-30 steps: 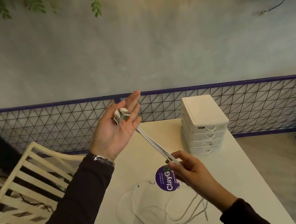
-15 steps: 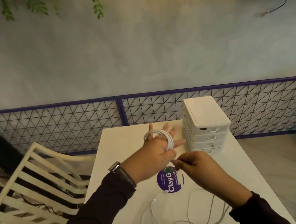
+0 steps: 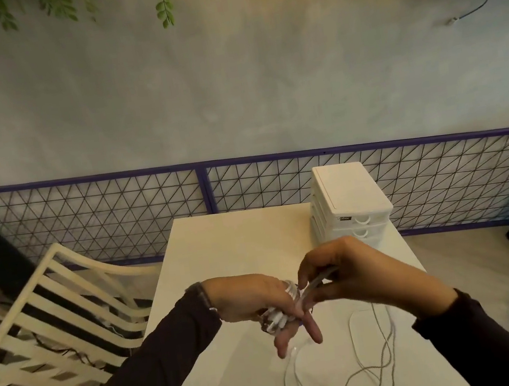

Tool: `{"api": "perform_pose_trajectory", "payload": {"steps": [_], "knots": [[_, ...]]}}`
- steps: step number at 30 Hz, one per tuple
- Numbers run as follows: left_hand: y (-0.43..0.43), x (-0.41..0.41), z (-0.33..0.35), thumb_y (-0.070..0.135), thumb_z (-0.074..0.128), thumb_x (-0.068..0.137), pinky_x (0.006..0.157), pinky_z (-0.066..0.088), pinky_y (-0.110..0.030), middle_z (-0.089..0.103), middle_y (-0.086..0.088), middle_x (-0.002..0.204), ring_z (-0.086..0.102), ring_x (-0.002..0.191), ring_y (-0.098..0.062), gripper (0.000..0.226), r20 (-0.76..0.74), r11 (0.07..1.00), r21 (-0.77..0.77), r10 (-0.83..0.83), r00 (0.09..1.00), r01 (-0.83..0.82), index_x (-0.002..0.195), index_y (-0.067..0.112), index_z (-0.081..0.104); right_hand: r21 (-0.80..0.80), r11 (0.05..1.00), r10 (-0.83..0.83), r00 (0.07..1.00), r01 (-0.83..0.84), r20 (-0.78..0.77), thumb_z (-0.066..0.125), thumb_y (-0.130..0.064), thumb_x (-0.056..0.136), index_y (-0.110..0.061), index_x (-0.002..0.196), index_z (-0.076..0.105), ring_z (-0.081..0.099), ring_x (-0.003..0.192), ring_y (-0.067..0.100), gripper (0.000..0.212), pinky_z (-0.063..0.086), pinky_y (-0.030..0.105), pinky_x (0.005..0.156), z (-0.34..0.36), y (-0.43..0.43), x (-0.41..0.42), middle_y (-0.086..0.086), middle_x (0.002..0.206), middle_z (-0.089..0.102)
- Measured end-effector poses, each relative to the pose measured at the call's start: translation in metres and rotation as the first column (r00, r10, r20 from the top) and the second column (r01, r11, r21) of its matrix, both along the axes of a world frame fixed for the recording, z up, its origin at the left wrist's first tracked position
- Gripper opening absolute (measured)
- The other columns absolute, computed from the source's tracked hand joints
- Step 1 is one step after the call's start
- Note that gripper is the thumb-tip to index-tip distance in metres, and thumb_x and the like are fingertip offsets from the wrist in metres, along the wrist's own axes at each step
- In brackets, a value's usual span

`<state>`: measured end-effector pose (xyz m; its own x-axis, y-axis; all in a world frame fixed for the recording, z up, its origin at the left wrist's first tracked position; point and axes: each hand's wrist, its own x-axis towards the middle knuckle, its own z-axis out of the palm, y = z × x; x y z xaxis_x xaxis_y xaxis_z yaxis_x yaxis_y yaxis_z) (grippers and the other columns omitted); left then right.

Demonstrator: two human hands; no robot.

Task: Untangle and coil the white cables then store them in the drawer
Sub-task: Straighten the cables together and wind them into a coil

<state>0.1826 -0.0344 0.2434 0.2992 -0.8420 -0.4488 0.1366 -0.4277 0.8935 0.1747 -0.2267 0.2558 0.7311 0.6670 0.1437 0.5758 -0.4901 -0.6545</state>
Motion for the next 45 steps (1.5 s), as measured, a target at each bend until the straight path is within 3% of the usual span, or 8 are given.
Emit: {"api": "perform_pose_trajectory", "payload": {"steps": [4, 9, 17, 26, 33, 39, 42, 45], "knots": [[0.006, -0.002, -0.004, 0.019, 0.041, 0.088, 0.093, 0.045, -0.032, 0.051, 0.011, 0.044, 0.051, 0.043, -0.006, 0.025, -0.333, 0.936, -0.321, 0.032, 0.942, -0.145, 0.078, 0.011, 0.062, 0.348, 0.937, 0.026, 0.985, 0.035, -0.168, 0.077, -0.023, 0.071, -0.014, 0.088, 0.076, 0.064, 0.07, 0.015, 0.019, 0.053, 0.024, 0.066, -0.003, -0.007, 0.017, 0.009, 0.079, 0.071], [0.002, -0.013, 0.006, 0.019, 0.036, 0.09, 0.094, 0.042, -0.03, 0.039, 0.006, 0.045, 0.056, 0.046, -0.004, 0.024, -0.531, 0.684, -0.573, 0.11, 0.84, -0.451, 0.078, 0.015, 0.056, 0.566, 0.798, -0.035, 0.954, 0.206, -0.298, 0.058, -0.019, 0.083, -0.025, 0.09, 0.075, 0.045, 0.051, 0.005, 0.018, 0.039, 0.015, 0.05, -0.026, 0.004, 0.017, -0.001, 0.059, 0.054], [0.009, -0.007, 0.042, 0.012, 0.04, 0.093, 0.093, 0.039, -0.028, 0.033, 0.009, 0.044, 0.04, 0.043, -0.009, 0.02, -0.701, 0.277, -0.615, 0.235, 0.673, -0.738, 0.078, 0.01, 0.054, 0.571, 0.76, -0.07, 0.913, 0.31, -0.402, 0.039, -0.028, 0.096, -0.032, 0.093, 0.063, 0.035, 0.045, 0.002, 0.024, 0.033, 0.012, 0.045, -0.047, 0.032, 0.001, -0.009, 0.054, 0.046], [0.019, -0.005, 0.042, 0.023, 0.028, 0.094, 0.098, 0.043, -0.037, 0.031, 0.012, 0.046, 0.035, 0.042, -0.006, 0.03, -0.799, 0.187, -0.57, 0.1, 0.593, -0.8, 0.075, 0.013, 0.049, 0.503, 0.787, -0.274, 0.933, 0.358, -0.234, 0.056, -0.007, 0.09, -0.015, 0.106, 0.066, 0.055, 0.058, -0.006, 0.021, 0.04, 0.006, 0.057, -0.042, 0.028, -0.007, -0.027, 0.064, 0.062], [0.029, 0.004, 0.042, 0.018, 0.031, 0.095, 0.104, 0.039, -0.043, 0.039, 0.006, 0.053, 0.041, 0.047, -0.009, 0.027, -0.824, 0.138, -0.554, 0.051, 0.564, -0.821, 0.075, 0.012, 0.047, 0.462, 0.773, -0.253, 0.879, 0.435, -0.404, 0.049, -0.018, 0.093, -0.014, 0.098, 0.07, 0.041, 0.046, 0.003, 0.022, 0.036, 0.013, 0.048, -0.06, 0.023, -0.008, -0.01, 0.05, 0.05], [0.019, 0.013, 0.039, 0.019, 0.036, 0.094, 0.11, 0.033, -0.049, 0.063, -0.001, 0.065, 0.067, 0.072, -0.016, 0.025, -0.722, 0.068, -0.657, 0.228, 0.653, -0.751, 0.074, 0.014, 0.05, 0.324, 0.798, -0.366, 0.836, 0.508, -0.408, 0.051, -0.026, 0.093, -0.018, 0.093, 0.071, 0.044, 0.048, 0.001, 0.021, 0.039, 0.017, 0.052, -0.063, 0.028, -0.007, -0.013, 0.051, 0.054], [0.013, 0.015, 0.044, 0.025, 0.037, 0.092, 0.103, 0.039, -0.054, 0.069, -0.009, 0.111, 0.058, 0.117, -0.028, 0.026, -0.462, 0.203, -0.672, 0.636, 0.618, -0.712, 0.072, 0.014, 0.05, 0.139, 0.887, -0.406, 0.887, 0.44, -0.22, 0.048, -0.037, 0.093, -0.03, 0.09, 0.065, 0.05, 0.06, 0.002, 0.018, 0.04, 0.017, 0.058, -0.051, 0.033, -0.012, -0.015, 0.062, 0.058], [0.006, 0.016, 0.042, 0.028, 0.036, 0.094, 0.09, 0.041, -0.031, 0.054, 0.004, 0.126, 0.052, 0.107, -0.007, 0.038, 0.009, 0.416, -0.587, 0.861, 0.508, -0.695, 0.101, -0.006, 0.054, -0.046, 0.952, -0.302, 0.953, 0.303, 0.01, 0.048, -0.04, 0.093, -0.025, 0.112, 0.059, 0.061, 0.084, 0.015, 0.027, 0.048, 0.024, 0.07, -0.033, 0.035, -0.021, -0.004, 0.095, 0.069]]}}
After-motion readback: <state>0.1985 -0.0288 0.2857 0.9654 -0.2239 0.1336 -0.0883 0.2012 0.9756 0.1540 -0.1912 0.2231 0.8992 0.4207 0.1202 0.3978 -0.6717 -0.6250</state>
